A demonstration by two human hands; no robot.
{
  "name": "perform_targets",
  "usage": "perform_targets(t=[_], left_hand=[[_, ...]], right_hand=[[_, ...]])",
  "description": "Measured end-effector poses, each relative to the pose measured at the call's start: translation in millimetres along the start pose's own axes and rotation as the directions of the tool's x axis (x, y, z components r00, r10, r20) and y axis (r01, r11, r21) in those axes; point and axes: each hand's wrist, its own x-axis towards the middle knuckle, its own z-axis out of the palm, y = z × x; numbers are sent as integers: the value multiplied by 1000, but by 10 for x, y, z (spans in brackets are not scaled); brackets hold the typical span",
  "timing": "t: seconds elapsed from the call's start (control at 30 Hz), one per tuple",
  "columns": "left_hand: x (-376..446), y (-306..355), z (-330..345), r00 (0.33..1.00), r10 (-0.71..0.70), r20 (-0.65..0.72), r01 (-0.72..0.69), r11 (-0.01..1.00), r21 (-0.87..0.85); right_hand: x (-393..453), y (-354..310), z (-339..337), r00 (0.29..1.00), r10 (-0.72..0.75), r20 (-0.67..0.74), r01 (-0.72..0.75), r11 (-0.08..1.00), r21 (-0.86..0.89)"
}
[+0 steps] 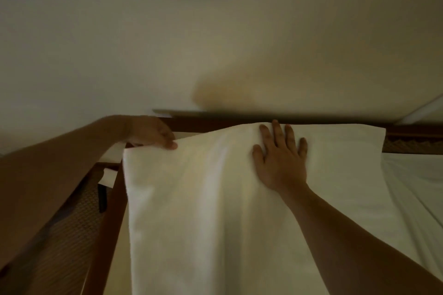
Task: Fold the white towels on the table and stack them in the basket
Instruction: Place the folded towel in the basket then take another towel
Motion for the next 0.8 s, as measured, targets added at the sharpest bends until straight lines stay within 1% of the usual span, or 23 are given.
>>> perform_targets(t=[0.07,0.17,0.23,0.3,0.37,0.43,0.5,0.57,0.7,0.8], left_hand=[[19,-83,58,1000,2,7,-3,995,100],[42,-116,168,993,85,-81,-61,965,256],[64,-166,258,986,110,-123,-77,966,247],[74,-243,326,986,105,-127,-75,972,224],[82,-325,289,981,121,-153,-72,954,291],[89,-392,167,962,145,-231,-63,942,329],[114,-421,26,924,189,-334,-78,945,319],[186,-455,-59,893,209,-397,-88,949,303],[311,-489,-25,878,182,-443,-49,955,294],[322,-527,-26,885,180,-429,-32,943,330]], right_hand=[[-5,-12,-9,1000,5,0,-5,1000,-3],[-2,-25,-13,1000,5,1,-5,1000,-8],[0,-13,-6,1000,9,-4,-9,1000,-15],[-2,-5,-2,1000,13,-3,-13,1000,-20],[-4,-14,-5,1000,14,5,-14,1000,-27],[-2,-32,-10,1000,8,10,-8,1000,-28],[-3,-33,-18,1000,5,5,-5,1000,-27],[-3,-31,-23,1000,9,10,-9,1000,-21],[12,-19,-11,1000,17,13,-17,999,-29],[12,-18,0,1000,24,17,-23,999,-36]])
